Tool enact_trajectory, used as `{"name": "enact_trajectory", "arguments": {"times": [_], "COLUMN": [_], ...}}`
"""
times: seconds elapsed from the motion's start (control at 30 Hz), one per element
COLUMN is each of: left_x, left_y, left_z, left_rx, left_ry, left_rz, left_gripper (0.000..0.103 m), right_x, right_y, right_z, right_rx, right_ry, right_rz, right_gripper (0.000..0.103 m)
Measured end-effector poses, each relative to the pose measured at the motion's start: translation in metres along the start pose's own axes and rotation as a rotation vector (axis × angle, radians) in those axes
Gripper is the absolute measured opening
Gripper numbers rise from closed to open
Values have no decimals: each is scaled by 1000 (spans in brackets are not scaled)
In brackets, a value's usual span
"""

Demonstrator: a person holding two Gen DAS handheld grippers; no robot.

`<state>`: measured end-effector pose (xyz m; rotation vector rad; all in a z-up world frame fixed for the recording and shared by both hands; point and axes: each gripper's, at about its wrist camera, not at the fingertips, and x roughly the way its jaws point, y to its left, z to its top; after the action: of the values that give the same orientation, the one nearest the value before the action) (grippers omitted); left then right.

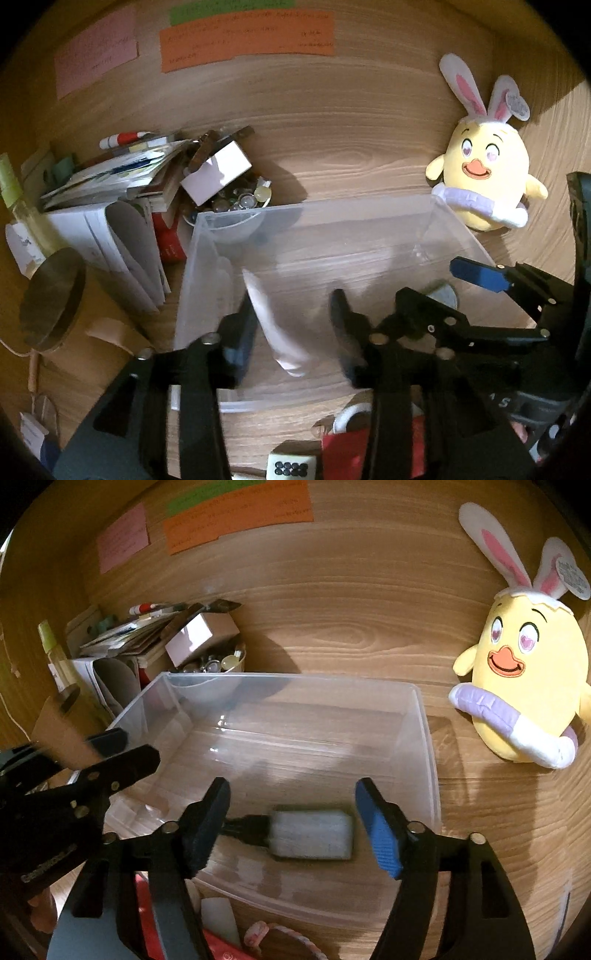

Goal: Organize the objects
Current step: 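Lower the green bottle into the clear box and open the right tool while the left tool carries the tube, then place the pink-white tube into the clear box and open the left tool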

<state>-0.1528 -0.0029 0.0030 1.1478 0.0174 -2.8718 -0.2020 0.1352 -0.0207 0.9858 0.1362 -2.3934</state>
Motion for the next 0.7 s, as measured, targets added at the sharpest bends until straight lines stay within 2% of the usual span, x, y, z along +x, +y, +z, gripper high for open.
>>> {"name": "enact_trajectory", "arguments": {"times": [0.4, 0.7], "left_x": [-37, -63], "left_y": [13, 18], "left_z": [-12, -34], "left_rx": [-5, -9], "left_ry": [-47, -45], "left_rz": [0, -34], "left_gripper": [74, 88], "right_x": [-30, -65], "right_y": [-2, 4], "right_z": [3, -16], "right_rx": [23, -1], "right_ry": [-51, -72], "right_rz": [10, 39], "right_gripper": [80, 83]}}
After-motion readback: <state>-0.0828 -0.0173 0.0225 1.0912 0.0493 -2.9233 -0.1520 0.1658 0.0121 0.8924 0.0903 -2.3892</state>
